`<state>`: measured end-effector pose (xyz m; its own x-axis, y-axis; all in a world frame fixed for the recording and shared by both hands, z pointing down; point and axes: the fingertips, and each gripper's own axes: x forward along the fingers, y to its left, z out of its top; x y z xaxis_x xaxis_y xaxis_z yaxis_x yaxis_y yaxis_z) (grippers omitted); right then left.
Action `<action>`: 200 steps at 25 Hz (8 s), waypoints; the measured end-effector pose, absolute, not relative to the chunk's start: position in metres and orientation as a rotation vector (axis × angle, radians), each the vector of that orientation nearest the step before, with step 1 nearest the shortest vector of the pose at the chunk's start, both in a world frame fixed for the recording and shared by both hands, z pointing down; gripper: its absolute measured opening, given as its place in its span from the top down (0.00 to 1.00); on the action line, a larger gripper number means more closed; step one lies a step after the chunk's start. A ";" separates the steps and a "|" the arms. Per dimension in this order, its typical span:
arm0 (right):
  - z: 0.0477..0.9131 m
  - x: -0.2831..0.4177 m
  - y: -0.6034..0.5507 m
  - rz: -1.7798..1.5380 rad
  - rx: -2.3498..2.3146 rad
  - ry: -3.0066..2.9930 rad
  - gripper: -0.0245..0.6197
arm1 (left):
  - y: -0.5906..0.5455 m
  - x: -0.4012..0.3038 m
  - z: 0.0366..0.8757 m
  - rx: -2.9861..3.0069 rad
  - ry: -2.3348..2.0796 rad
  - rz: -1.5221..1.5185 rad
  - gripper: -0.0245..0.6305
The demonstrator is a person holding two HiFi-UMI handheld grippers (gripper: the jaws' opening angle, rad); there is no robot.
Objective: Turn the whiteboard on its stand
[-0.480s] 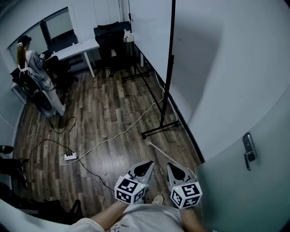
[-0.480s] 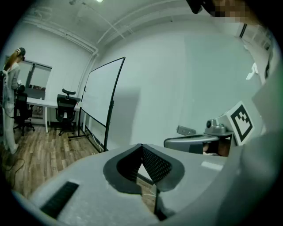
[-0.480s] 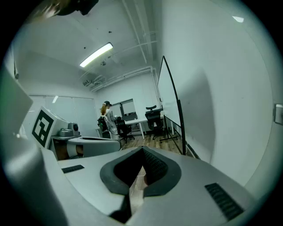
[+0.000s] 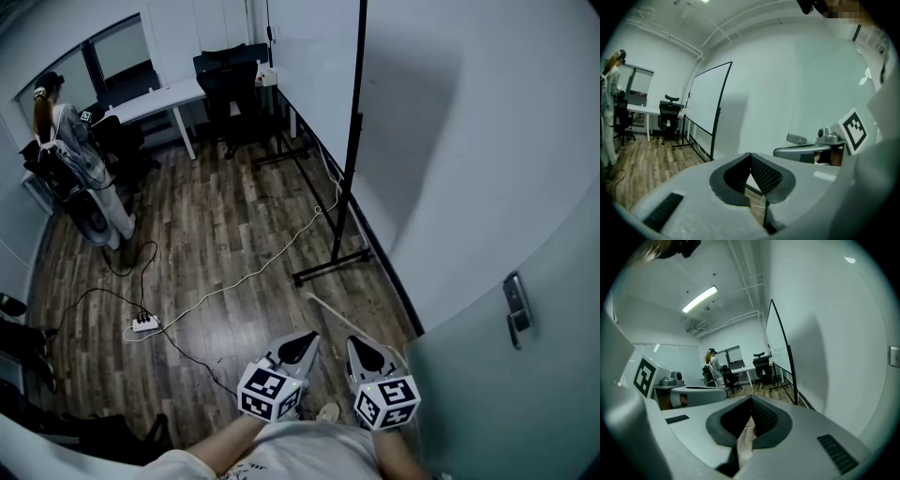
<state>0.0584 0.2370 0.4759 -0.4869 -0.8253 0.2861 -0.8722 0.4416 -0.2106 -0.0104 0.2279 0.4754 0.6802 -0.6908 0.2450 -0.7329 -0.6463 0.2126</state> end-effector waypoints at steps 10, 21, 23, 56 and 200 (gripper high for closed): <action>0.474 0.023 0.238 0.489 1.535 -2.539 0.95 | 0.230 -0.046 0.472 2.644 -1.123 0.222 0.95; 0.493 -0.014 0.230 0.535 1.521 -2.520 0.95 | 0.221 -0.075 0.487 2.634 -1.095 0.237 0.95; 0.496 -0.015 0.221 0.542 1.520 -2.523 0.95 | 0.213 -0.076 0.490 2.626 -1.098 0.236 0.95; 0.472 0.093 -0.090 0.390 1.503 -2.563 0.95 | -0.088 0.016 0.473 2.590 -1.227 0.160 0.95; 0.456 0.159 -0.261 0.306 1.776 -2.253 0.68 | -0.219 -0.001 0.433 2.674 -1.097 0.230 0.95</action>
